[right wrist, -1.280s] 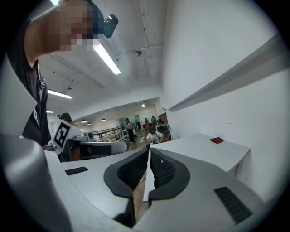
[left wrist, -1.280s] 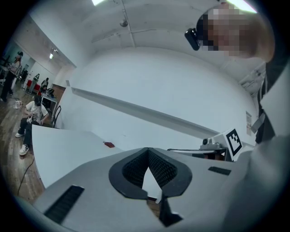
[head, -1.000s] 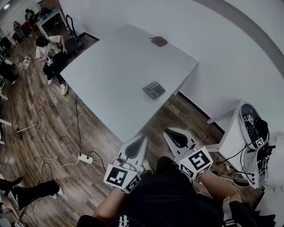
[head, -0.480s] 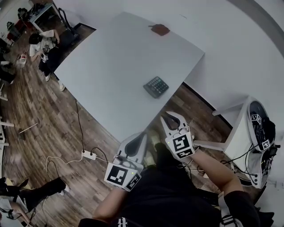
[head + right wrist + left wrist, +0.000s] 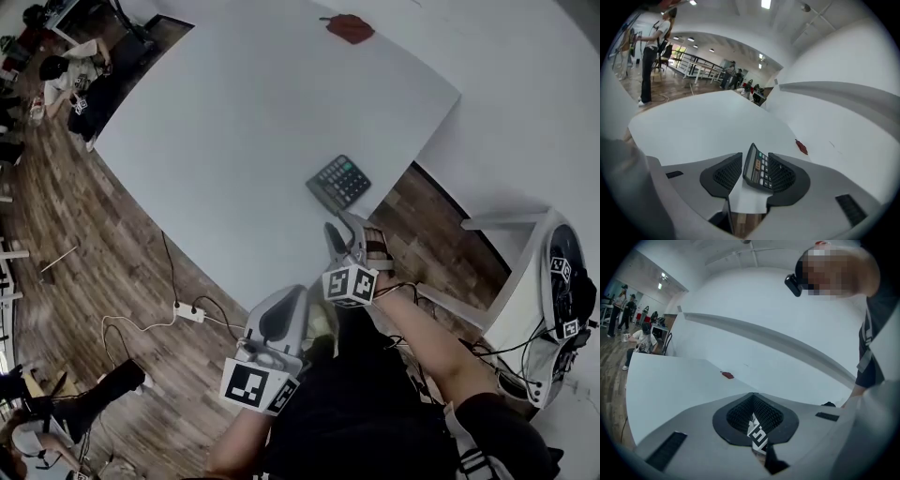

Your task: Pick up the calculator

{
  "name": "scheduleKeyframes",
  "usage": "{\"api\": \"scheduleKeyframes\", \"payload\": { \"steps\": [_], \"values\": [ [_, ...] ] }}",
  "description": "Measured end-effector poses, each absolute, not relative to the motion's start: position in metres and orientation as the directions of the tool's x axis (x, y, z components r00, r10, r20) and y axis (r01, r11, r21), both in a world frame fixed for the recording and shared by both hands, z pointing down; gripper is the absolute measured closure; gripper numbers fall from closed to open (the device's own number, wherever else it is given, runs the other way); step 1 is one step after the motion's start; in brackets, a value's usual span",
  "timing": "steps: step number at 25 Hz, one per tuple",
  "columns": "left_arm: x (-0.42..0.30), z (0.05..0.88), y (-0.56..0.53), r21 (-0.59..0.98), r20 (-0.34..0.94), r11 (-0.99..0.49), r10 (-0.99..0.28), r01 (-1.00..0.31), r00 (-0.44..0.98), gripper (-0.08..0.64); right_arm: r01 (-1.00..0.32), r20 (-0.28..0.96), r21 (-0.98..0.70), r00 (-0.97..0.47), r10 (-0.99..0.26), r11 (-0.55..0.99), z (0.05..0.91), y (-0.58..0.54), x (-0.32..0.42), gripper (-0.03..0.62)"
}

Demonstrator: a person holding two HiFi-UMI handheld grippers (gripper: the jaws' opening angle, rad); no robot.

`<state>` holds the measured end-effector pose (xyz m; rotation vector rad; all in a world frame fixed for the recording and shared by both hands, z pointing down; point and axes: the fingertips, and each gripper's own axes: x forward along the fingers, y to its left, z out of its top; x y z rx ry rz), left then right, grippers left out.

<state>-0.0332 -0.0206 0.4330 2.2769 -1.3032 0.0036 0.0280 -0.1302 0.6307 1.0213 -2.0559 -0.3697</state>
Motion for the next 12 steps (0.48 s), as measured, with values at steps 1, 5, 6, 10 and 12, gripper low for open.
{"api": "scheduleKeyframes", "payload": {
  "steps": [1,5,6,10,12],
  "values": [
    [-0.036,0.438,-0.025,0.434,0.259,-0.395,-0.806,-0.81,0.532,0.552,-0.509,0.534,0.578,-0.356,-0.767,0.639,0.642,-0.133,0.025,0.438],
    [-0.047,0.454,-0.038,0.455,0.297,-0.35,-0.808,-0.819,0.51,0.552,-0.417,0.57,0.628,-0.327,-0.753,0.657,0.685,-0.14,0.021,0.417],
    [-0.049,0.458,-0.041,0.459,0.304,-0.341,-0.807,-0.821,0.505,0.552,-0.402,0.574,0.64,-0.316,-0.755,0.655,0.691,-0.143,0.021,0.413],
    [-0.056,0.471,-0.049,0.474,0.323,-0.31,-0.809,-0.824,0.491,0.552,-0.37,0.564,0.683,-0.28,-0.777,0.63,0.703,-0.157,0.02,0.41],
    [-0.059,0.476,-0.051,0.482,0.331,-0.298,-0.809,-0.824,0.486,0.552,-0.357,0.558,0.703,-0.26,-0.788,0.615,0.707,-0.163,0.019,0.411]
  ]
}}
